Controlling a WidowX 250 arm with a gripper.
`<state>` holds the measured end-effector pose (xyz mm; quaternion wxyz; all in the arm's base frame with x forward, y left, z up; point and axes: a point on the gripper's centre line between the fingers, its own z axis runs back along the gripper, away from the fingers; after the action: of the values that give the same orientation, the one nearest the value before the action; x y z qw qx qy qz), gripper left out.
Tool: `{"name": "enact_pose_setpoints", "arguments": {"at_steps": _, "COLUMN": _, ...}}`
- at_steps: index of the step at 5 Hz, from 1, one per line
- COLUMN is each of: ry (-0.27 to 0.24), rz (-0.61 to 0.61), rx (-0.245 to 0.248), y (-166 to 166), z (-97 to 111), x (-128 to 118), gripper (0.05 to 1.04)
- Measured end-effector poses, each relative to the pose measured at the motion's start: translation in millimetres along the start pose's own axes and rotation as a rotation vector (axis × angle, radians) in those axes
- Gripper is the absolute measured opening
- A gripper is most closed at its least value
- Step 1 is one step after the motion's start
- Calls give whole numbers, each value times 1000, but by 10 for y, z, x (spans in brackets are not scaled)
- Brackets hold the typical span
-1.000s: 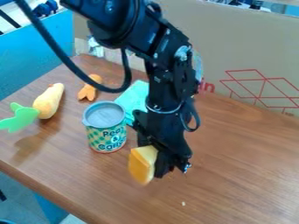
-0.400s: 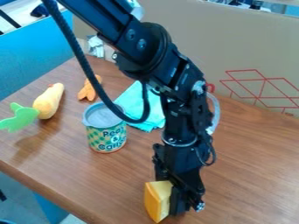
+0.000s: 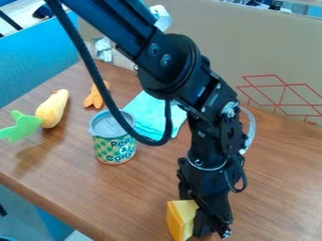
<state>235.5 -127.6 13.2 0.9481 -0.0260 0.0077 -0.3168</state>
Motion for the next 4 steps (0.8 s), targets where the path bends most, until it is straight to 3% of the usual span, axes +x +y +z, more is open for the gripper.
{"name": "enact_pose_setpoints", "arguments": {"at_steps": 1, "ry": -28, "rz": 33, "rx": -25, "y": 47, "z": 95, "x": -3, "gripper": 768}}
{"name": "enact_pose_setpoints", "arguments": {"at_steps": 2, "ry": -102, "rz": 114, "rx": -83, "y": 132, "z": 280, "x": -50, "gripper": 996}}
{"name": "enact_pose_setpoints", "arguments": {"at_steps": 3, "ry": -230, "rz": 135, "rx": -113, "y": 169, "z": 624, "x": -3, "gripper": 1007}}
{"name": "enact_pose_setpoints", "arguments": {"at_steps": 4, "ry": -303, "rz": 152, "rx": -120, "y": 209, "z": 895, "x": -17, "gripper": 1004}}
